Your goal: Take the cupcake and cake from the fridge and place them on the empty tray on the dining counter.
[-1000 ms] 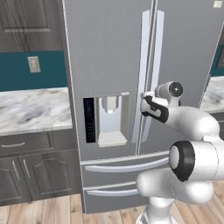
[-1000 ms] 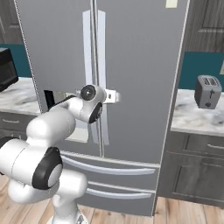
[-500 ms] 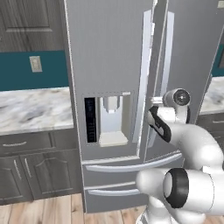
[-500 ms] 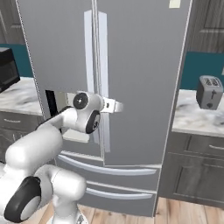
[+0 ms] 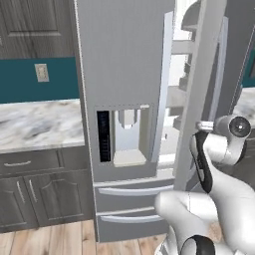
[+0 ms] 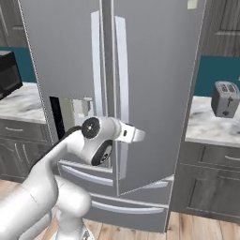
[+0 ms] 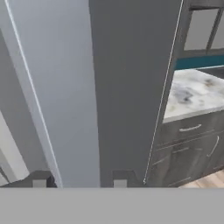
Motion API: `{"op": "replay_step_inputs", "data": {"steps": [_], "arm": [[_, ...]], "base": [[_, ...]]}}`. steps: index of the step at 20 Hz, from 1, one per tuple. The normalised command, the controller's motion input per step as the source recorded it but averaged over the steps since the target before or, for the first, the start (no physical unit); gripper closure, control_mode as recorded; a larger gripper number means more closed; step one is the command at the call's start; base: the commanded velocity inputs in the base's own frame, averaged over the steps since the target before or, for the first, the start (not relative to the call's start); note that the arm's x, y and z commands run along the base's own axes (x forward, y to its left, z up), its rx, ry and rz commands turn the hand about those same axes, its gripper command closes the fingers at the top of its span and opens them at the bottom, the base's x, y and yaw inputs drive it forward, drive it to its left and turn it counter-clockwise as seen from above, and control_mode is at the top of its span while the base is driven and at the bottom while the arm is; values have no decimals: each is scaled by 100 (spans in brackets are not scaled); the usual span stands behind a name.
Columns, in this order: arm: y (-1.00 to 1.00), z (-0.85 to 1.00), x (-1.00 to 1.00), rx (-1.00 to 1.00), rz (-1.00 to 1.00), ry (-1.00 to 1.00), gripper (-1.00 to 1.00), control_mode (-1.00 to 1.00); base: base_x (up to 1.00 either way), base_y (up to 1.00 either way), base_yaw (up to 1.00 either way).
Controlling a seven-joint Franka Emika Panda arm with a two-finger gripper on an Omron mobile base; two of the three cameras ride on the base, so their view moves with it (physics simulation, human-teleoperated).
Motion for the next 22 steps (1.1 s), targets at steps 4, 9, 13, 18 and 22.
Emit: {"op": "replay_step_inputs", "data": {"steps": [4, 9, 13, 18, 22], "arm": [[-95, 0, -100, 2, -9, 0, -100, -100], [-10, 0, -100, 3, -3, -1, -100, -100], [93, 11, -100, 0, -4, -5, -100, -100], [100, 18, -85, -3, -2, -4, -100, -100], [100, 3, -8, -1, 0, 0, -100, -100]], "base": [[0, 0, 0], [0, 0, 0], [0, 0, 0], [0, 0, 0], [0, 0, 0]]}}
